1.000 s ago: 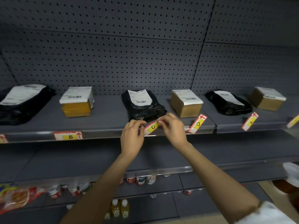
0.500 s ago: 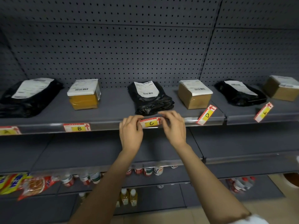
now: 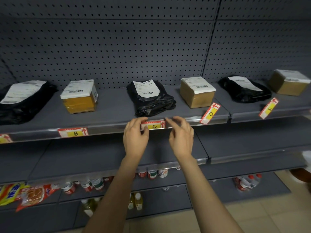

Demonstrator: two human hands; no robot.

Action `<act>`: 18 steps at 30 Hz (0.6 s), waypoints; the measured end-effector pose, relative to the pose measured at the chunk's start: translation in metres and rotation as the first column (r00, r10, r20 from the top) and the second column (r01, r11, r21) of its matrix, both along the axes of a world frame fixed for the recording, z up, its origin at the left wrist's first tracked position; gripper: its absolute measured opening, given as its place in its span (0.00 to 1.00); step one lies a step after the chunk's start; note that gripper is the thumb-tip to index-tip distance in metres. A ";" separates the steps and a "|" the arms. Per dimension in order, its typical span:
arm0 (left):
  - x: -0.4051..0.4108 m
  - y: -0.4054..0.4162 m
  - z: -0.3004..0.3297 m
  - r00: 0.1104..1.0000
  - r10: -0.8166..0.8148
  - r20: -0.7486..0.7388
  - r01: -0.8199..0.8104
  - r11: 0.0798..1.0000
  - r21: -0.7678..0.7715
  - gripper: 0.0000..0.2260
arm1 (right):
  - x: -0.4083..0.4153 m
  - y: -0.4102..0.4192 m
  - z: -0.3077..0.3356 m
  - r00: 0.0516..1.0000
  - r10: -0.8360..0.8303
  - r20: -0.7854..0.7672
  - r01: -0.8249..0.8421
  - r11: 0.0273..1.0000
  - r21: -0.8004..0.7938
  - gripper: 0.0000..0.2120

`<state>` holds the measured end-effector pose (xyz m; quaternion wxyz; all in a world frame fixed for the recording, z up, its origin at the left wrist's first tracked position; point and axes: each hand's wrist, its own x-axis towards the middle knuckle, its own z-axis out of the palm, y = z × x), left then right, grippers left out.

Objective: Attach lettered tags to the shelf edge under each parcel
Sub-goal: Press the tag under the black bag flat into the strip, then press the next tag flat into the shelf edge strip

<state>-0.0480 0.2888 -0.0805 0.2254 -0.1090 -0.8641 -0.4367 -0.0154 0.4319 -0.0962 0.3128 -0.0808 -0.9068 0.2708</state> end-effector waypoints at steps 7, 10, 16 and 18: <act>0.007 0.048 0.017 0.997 -0.067 -0.041 0.065 0.997 -0.037 0.14 | 0.012 0.041 0.010 0.995 -0.072 -0.073 0.068 0.997 -0.046 0.25; 0.011 0.078 0.016 0.992 -0.118 -0.051 0.115 0.991 -0.066 0.13 | 0.017 0.071 0.016 0.987 -0.129 -0.096 0.127 0.992 -0.021 0.25; 0.018 0.143 0.013 0.985 -0.171 -0.012 0.169 0.980 -0.103 0.16 | 0.014 0.132 0.035 0.994 -0.105 -0.042 0.108 0.991 0.081 0.31; 0.018 0.162 0.013 0.986 -0.168 0.000 0.166 0.978 -0.122 0.17 | 0.011 0.151 0.039 0.997 -0.073 -0.001 0.072 0.994 0.086 0.31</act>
